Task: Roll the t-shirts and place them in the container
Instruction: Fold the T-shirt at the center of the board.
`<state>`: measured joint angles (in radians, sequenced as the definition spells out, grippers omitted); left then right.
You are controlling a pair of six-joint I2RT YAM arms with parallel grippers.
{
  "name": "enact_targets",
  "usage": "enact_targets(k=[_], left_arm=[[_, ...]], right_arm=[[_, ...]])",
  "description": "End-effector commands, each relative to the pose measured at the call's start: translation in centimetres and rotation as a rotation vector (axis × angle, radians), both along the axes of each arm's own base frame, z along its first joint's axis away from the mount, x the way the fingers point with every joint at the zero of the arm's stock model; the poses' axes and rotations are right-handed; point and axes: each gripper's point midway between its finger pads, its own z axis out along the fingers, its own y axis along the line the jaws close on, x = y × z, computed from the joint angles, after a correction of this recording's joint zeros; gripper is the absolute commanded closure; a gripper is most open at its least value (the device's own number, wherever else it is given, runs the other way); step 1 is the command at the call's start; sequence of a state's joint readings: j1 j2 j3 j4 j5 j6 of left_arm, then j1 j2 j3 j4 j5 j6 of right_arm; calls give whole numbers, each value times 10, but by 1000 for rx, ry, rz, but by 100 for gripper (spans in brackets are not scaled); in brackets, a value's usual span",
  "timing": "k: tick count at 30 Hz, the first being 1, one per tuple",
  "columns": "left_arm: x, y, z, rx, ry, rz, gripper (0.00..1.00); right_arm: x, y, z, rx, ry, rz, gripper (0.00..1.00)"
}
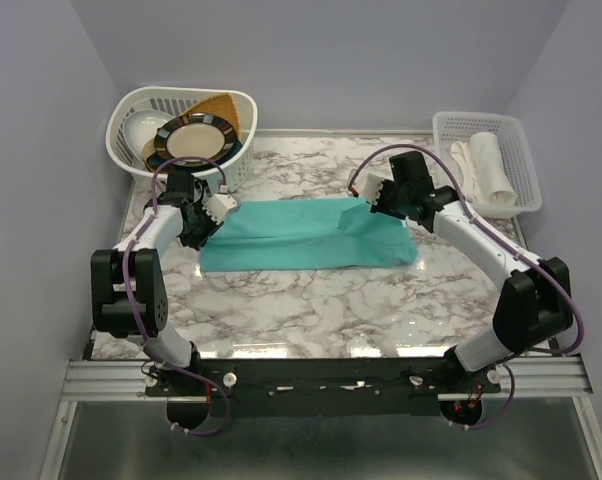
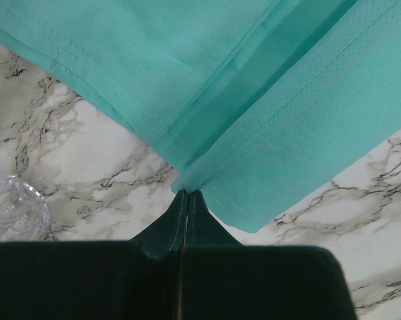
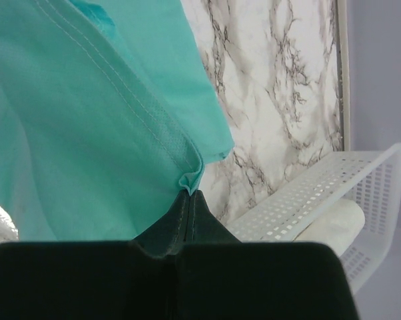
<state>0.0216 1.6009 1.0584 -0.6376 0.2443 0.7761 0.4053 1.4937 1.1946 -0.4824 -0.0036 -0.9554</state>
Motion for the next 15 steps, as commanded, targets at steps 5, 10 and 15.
enact_targets(k=[5,10,15], left_arm=[[31,13,8,69,-71,94,99],[44,7,19,33,-115,123,98],[47,-10,16,41,-111,90,96]], right_arm=[[39,9,-12,-9,-5,16,99],[50,10,-24,-12,8,-12,100],[59,2,-33,-47,-5,-47,100]])
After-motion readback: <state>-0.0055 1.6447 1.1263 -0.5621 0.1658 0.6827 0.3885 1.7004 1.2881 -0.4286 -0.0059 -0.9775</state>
